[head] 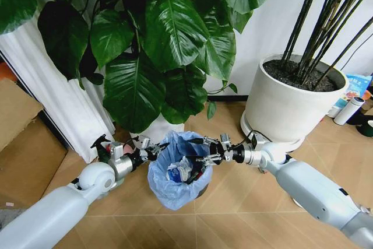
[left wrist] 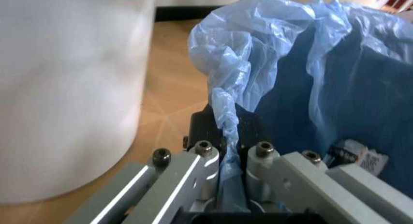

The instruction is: Pick up the trash bin and place the garbage on the floor into it.

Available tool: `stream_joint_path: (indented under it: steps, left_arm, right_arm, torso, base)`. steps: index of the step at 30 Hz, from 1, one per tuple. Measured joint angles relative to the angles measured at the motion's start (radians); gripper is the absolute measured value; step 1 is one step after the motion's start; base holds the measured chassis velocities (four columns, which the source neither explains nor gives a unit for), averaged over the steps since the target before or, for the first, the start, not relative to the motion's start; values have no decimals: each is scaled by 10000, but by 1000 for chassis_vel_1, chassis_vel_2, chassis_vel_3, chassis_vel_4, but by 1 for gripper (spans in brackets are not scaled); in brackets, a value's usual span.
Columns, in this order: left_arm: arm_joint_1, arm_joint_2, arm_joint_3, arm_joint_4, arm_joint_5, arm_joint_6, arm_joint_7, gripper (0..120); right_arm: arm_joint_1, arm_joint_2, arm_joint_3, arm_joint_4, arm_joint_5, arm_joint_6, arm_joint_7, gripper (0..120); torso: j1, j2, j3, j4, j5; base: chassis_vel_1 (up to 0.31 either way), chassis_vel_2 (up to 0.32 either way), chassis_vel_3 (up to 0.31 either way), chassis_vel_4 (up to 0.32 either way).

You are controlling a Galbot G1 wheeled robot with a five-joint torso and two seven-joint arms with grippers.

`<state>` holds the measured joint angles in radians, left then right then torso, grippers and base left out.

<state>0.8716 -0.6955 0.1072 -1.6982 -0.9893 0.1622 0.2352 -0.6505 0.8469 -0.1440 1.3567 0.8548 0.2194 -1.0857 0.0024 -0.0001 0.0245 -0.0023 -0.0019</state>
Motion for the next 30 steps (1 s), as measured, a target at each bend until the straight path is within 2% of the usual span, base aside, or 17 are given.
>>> stream_joint_path:
  steps: [2,5,14,21,30]
  left_arm:
    - [239,131,-280,-96,41,2,9,0]
    - [486,249,-581,-177,72,2,49,0]
    - [1139,502,-1312,-362,143,-31,164,0]
    - [1637,663,-1814,-527,213,-88,236,0]
    - [1995,766,-2208,-701,210,-143,180,0]
  right_arm:
    - [-130,-255,380,-463,-253,169,197,93]
    - [-381,-563,821,-803,-543,270,404,99]
    - [-1967,-1208,2585,-1465,-1759,464,998,100]
    - [-2678,-1206,3626,-1935,-2674,759,1363,100]
    - [-3613,-1344,4560,-1756,-2891,776,2273,100]
  torso:
    - [0,0,-1,0,2]
    - [0,0,-1,-5,-1]
    - [0,0,-1,-7,1]
    - [-1,1,-1,1,2]
    - [-1,1,-1,-1,2]
  base:
    - [0,0,0,0]
    - [0,0,0,0]
    - [0,0,0,0]
    - [0,0,0,0]
    - [0,0,0,0]
